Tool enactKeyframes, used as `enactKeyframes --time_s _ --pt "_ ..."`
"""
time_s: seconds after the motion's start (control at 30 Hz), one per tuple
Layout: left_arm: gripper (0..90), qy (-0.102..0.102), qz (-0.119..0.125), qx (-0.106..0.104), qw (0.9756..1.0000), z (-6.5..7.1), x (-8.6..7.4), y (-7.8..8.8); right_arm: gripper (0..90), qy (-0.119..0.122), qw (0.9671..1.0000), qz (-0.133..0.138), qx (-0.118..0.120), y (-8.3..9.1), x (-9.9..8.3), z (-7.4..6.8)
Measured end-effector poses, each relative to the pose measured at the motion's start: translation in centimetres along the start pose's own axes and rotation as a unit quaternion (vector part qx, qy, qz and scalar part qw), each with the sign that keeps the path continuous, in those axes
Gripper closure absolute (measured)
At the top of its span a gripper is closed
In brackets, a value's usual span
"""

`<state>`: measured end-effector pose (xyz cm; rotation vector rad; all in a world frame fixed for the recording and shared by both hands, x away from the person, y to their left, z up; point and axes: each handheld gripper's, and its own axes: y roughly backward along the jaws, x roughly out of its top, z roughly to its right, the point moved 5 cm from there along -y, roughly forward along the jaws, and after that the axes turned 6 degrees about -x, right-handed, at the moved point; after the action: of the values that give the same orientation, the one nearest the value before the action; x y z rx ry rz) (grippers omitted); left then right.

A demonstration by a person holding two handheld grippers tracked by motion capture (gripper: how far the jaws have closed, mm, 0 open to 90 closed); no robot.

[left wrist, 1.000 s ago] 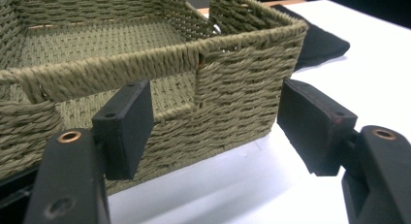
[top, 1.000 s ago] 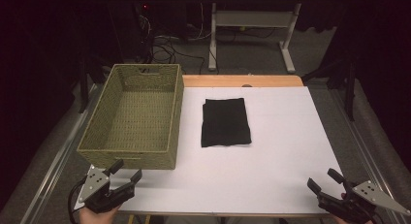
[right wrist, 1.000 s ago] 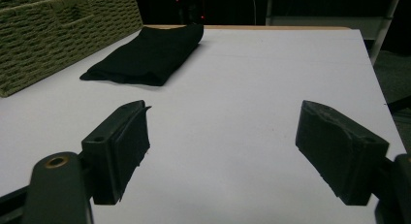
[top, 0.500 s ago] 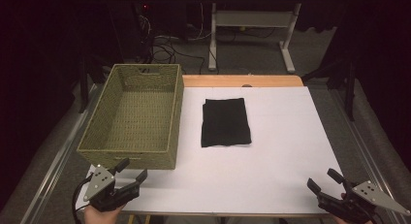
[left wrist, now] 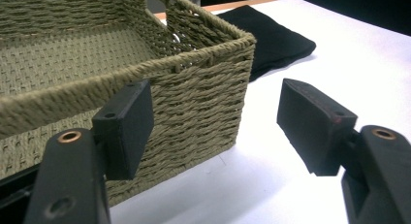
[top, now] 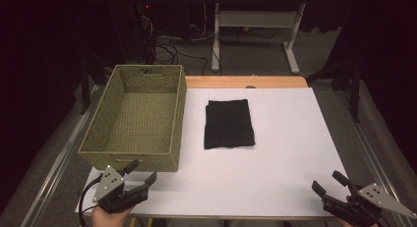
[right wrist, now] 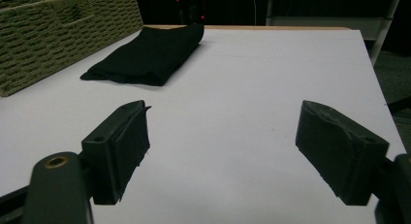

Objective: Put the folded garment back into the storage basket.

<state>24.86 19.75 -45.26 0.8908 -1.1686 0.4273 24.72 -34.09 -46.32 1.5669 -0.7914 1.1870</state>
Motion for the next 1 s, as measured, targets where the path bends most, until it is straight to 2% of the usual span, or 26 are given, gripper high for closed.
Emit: enactKeyframes --time_s 0.73,1.0 --pt "27.1 -0.013 -0.015 -0.033 0.9993 1.8 1.0 -1.6 20.1 -0.001 1.0000 0.001 0.001 0.0 0.0 0.0" --pt "27.1 -0.026 -0.022 -0.047 0.9983 3.0 1.3 -2.7 20.1 -0.001 1.0000 0.001 0.003 0.1 0.0 0.0"
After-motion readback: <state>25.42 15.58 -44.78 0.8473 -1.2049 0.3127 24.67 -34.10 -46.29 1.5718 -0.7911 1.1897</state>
